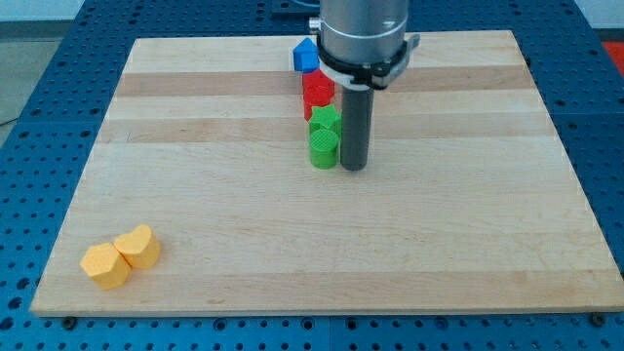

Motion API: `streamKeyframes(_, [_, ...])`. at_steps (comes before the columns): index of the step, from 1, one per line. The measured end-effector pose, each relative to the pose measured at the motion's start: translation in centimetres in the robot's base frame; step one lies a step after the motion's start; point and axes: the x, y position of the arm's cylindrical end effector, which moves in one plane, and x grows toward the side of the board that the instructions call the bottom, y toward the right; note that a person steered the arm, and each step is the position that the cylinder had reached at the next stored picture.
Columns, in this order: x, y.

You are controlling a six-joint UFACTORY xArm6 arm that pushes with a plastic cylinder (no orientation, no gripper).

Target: Move the yellow hexagon and yellow heart towards the green circle

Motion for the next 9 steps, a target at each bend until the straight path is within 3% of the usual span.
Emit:
streamKeyframes(1, [1.4,-2.2])
streamKeyframes(3, [0.7,-19.8])
streamKeyframes(4, [2.4,-30.7])
streamKeyframes(5, [4.1,-34.2])
streamKeyframes(6, [4.5,-34.2])
streamKeyframes(8, [15.5,-34.1])
streamKeyframes(9, [15.9,-30.8])
